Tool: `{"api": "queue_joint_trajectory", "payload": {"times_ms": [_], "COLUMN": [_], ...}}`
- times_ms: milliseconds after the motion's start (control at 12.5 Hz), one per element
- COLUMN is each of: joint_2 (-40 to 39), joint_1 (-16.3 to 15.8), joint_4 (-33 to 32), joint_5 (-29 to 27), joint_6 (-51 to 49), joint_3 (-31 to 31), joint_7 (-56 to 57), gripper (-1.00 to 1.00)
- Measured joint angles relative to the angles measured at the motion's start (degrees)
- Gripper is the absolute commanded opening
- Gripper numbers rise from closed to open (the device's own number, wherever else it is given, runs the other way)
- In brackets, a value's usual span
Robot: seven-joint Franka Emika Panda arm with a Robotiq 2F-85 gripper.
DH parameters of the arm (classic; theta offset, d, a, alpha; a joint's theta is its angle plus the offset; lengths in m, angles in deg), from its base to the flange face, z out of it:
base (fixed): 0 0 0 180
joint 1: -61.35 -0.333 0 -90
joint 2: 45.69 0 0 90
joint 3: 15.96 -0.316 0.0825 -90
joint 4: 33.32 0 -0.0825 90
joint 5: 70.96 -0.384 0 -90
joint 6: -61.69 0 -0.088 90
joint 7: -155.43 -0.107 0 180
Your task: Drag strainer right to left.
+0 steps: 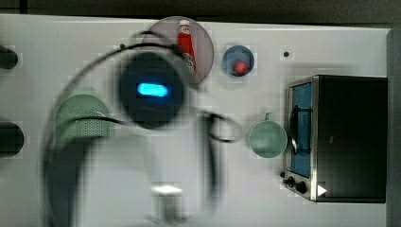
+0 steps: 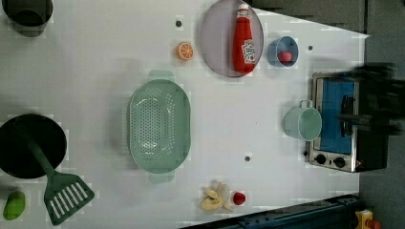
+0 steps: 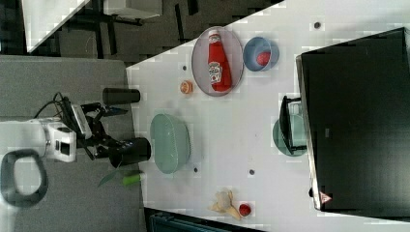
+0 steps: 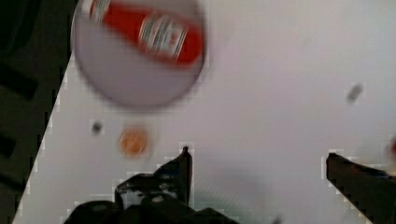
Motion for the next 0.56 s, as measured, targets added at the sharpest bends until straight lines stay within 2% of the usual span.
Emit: {"api": "queue_joint_trajectory", "payload": {"times_ms": [240,400,560], "joint_2": [7.18,9.95,10.42], "joint_1": [3.78,5.01,5.97], "joint_4": [-0.06,-0.22,-1.06], "joint_5": [8.90,11.05,10.22], "joint_6": [-4.50,-6.60,-8.32], "joint_3": [7.27,10.55,11.47], "joint_7": [12.76,17.09,18.65], "gripper": [1.00,1.00,1.00]}}
